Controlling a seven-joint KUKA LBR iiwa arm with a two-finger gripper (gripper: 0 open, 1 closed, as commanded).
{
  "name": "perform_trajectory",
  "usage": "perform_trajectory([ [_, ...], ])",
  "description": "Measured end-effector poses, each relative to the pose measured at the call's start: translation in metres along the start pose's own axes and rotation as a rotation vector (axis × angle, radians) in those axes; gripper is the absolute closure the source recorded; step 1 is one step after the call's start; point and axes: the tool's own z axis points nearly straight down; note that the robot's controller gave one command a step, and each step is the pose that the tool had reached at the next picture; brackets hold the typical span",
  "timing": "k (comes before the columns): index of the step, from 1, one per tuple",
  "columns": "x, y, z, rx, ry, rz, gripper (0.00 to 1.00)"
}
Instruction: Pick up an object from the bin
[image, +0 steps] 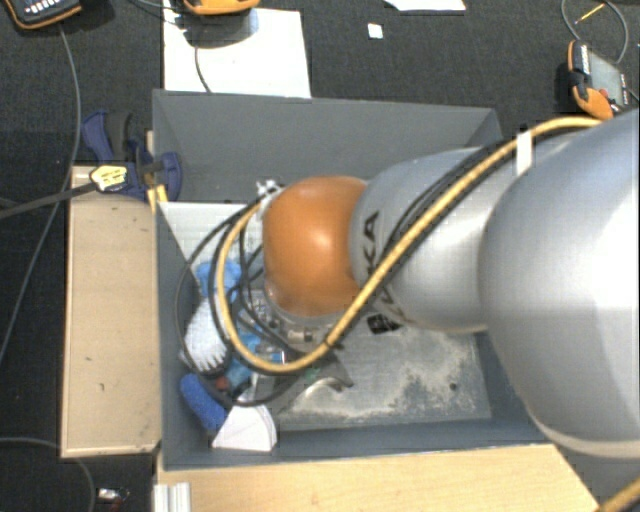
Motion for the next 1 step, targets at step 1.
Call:
perform_trajectory([
  [1, 0.0000, 0.0000, 0.0000, 0.000, 0.000, 0.001, 0.00],
])
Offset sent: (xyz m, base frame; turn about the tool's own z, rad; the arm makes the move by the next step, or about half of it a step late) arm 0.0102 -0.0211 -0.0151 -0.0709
